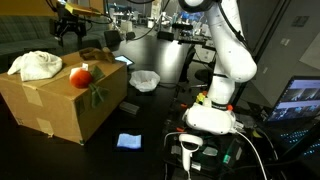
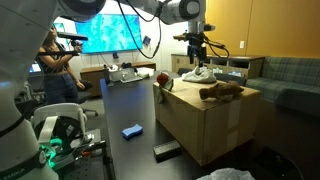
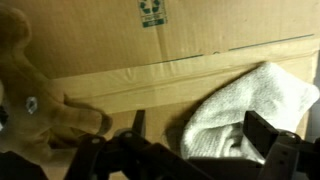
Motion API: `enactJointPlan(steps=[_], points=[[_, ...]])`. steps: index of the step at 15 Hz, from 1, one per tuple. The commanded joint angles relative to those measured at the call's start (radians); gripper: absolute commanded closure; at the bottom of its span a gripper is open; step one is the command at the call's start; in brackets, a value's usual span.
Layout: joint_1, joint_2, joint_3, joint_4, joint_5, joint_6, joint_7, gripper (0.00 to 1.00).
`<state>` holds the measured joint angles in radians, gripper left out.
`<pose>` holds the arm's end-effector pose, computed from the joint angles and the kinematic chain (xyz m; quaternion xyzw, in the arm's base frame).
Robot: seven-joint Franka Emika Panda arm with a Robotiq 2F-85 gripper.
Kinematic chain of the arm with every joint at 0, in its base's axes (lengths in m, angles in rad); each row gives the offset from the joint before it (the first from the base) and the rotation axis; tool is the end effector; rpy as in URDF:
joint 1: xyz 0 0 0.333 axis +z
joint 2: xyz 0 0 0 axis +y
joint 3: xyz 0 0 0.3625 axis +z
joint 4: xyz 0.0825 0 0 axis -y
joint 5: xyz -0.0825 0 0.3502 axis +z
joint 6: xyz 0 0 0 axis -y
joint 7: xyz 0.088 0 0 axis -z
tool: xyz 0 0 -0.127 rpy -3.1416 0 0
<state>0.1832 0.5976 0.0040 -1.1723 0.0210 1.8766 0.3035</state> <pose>0.7198 0.1375 0.4810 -0.9966 0.0611 -0.0490 0.0239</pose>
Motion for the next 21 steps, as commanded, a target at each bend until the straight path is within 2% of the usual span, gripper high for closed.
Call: enactJointPlan(steps=[1,11,21], points=[[-0.006,-0.012,-0.04,-0.043,-0.069,0.032,0.04,0.0],[-0.097,-0.001,-0.094,-0.118,-0.114,0.042,0.034,0.0],[-0.152,0.079,-0.083,-0.057,-0.087,0.007,-0.023,0.0]])
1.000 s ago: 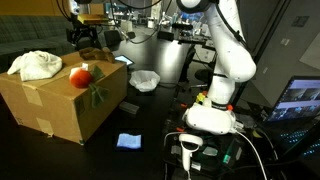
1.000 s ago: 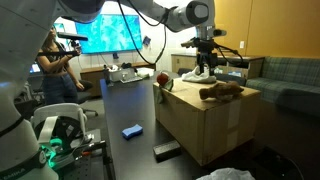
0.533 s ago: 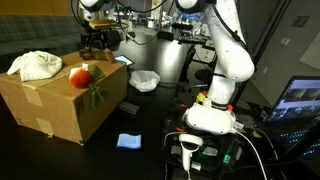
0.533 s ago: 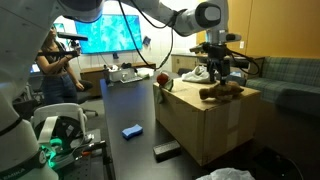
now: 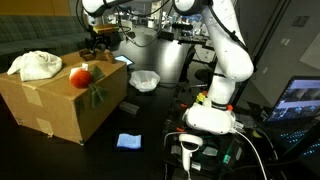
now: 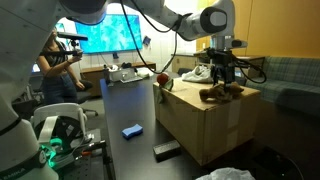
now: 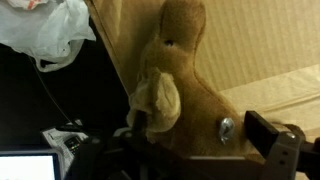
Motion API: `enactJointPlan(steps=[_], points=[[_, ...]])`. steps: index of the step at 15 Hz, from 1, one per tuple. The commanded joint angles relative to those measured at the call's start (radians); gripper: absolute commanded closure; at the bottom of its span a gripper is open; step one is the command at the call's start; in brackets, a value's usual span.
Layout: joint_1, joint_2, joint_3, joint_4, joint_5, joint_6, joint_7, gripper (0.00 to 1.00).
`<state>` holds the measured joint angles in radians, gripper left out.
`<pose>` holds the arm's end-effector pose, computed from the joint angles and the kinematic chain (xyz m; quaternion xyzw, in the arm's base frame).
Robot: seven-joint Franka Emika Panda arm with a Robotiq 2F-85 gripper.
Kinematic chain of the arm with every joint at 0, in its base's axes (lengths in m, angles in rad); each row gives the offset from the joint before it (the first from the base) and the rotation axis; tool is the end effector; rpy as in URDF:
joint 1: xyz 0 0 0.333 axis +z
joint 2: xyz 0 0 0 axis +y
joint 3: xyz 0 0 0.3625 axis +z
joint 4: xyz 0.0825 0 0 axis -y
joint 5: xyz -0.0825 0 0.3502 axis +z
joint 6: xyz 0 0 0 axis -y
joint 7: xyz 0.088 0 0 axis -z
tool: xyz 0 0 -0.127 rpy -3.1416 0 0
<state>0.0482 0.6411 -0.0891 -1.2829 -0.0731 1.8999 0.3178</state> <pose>0.7246 -0.0198 0.4032 0.9855 -0.1577 -0.0023 0.0621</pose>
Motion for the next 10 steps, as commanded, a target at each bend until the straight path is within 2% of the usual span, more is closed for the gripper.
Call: enactJointPlan(steps=[1,4,5,6,7,10], points=[[-0.023,0.045,0.014,0.065,0.012,-0.025,-0.053,0.0],[-0.037,0.06,0.02,0.075,0.019,-0.035,-0.09,0.01],[-0.044,0.062,0.022,0.076,0.024,-0.038,-0.106,0.25],[-0.048,0.065,0.023,0.077,0.027,-0.039,-0.118,0.26],[-0.052,0.068,0.025,0.078,0.029,-0.04,-0.129,0.32],[-0.059,0.064,0.028,0.078,0.03,-0.048,-0.16,0.56]])
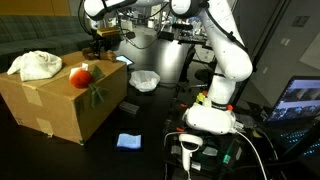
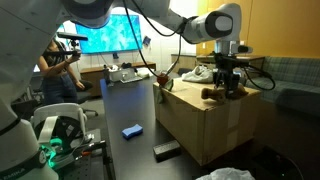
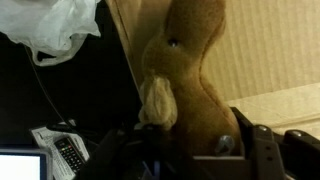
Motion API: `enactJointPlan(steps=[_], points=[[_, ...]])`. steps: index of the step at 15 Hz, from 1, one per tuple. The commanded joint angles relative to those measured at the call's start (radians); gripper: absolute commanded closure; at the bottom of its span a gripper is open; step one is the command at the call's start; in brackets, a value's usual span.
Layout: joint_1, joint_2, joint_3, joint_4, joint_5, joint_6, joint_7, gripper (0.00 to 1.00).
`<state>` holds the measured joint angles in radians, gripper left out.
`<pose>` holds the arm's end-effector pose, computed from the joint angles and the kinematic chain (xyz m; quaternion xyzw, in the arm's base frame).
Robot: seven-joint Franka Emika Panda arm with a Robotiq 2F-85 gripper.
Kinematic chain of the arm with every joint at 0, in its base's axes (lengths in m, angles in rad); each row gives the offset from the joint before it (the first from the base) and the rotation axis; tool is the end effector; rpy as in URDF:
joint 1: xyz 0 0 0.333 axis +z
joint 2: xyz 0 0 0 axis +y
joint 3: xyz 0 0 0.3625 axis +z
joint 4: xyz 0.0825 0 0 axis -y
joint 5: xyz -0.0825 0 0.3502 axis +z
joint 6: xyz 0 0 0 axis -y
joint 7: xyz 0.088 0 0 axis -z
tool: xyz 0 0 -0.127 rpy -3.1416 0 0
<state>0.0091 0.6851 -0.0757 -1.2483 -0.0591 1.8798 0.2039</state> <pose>0.7300 -0.0393 0.3843 0.9914 -0.1172 -0.0222 0.0537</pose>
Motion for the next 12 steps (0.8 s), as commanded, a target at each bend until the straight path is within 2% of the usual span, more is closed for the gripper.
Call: enactJointPlan(steps=[1,6,7,8,10,12], points=[[-0.022,0.016,0.016,0.041,0.015,-0.031,-0.056,0.62],[-0.025,-0.013,0.018,0.018,0.007,-0.037,-0.109,0.96],[-0.026,-0.021,0.019,0.008,0.006,-0.04,-0.122,0.98],[-0.028,-0.027,0.019,0.0,0.006,-0.041,-0.134,0.95],[-0.035,-0.045,0.019,-0.03,0.008,-0.034,-0.159,0.97],[-0.048,-0.08,0.019,-0.091,0.01,-0.015,-0.186,0.95]])
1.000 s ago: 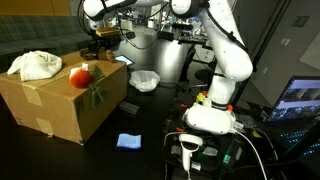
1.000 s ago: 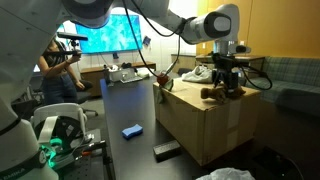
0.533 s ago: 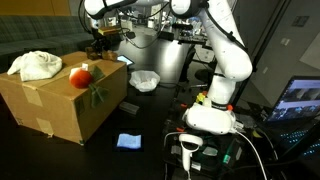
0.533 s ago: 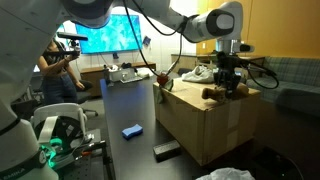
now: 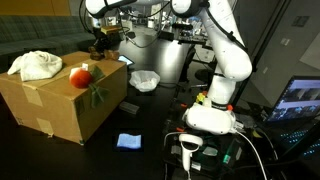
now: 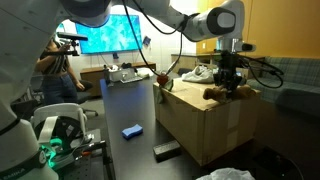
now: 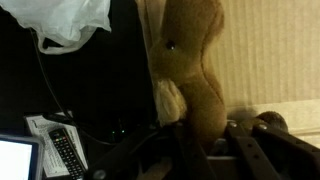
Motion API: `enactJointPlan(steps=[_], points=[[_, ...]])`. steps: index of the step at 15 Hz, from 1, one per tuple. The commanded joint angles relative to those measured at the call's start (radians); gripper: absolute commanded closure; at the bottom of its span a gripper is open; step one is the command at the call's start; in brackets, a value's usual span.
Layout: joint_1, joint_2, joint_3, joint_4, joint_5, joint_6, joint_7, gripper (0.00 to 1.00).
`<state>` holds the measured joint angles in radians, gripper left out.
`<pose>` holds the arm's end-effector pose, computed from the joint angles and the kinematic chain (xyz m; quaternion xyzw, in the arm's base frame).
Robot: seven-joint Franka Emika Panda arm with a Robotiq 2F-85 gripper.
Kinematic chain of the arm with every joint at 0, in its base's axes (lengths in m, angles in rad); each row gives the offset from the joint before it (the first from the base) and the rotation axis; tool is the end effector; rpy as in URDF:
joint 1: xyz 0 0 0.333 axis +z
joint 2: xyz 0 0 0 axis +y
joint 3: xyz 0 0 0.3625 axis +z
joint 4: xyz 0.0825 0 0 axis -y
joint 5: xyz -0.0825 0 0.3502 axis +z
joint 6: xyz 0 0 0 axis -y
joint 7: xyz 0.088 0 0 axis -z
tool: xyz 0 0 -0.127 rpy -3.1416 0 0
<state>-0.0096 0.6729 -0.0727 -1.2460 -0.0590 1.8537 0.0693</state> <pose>0.7255 -0.0514 0.3920 0.9964 -0.0593 -0.0321 0.0507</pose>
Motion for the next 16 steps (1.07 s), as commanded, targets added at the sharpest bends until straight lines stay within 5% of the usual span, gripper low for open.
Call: enactJointPlan(steps=[1,16], points=[[-0.035,-0.089,0.014,-0.129,0.01,0.018,-0.061,0.95],[-0.138,-0.509,-0.022,-0.869,0.067,0.217,-0.113,0.95]])
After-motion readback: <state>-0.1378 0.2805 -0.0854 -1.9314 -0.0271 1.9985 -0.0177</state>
